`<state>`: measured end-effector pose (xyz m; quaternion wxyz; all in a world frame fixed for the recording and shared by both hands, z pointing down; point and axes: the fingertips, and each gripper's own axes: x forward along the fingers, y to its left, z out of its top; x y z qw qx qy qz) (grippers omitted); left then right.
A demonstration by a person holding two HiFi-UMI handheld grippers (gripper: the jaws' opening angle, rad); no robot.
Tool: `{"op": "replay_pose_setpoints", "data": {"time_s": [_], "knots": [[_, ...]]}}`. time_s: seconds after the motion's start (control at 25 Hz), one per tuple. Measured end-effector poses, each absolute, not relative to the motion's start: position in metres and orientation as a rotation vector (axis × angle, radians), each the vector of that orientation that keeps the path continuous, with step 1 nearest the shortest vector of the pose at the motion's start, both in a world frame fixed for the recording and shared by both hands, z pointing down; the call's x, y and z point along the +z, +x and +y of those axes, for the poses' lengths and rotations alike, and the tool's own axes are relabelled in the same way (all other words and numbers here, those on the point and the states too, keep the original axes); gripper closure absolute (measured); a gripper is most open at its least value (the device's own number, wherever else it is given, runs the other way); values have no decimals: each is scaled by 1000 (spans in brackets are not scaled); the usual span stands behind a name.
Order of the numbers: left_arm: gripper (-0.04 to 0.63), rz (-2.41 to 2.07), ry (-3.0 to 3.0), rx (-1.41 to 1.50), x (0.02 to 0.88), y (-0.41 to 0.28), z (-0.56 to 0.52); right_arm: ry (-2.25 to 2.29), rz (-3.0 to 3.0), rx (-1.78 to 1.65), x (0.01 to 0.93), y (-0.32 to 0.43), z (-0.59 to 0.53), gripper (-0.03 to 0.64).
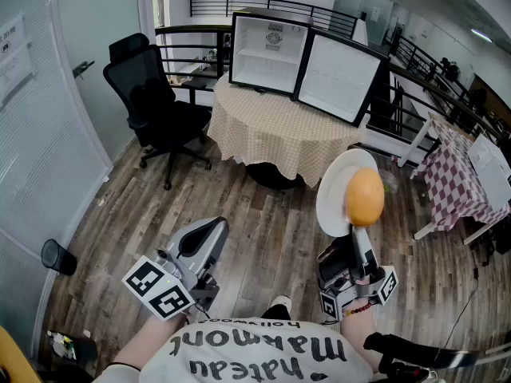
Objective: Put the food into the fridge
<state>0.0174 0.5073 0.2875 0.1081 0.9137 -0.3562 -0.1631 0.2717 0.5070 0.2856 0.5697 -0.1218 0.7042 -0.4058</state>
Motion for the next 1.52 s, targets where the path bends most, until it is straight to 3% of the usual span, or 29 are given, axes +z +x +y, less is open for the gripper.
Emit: {"op": "replay_pose_setpoints", "data": {"time_s": [1.0,1.52], "knots": [[589,-1069,2630,-530,291,-24,491,-349,1660,-1097,311,223,465,589],[589,-1125,2569,-512,315,-39,369,-363,1692,-1149,327,208,335,589]]}}
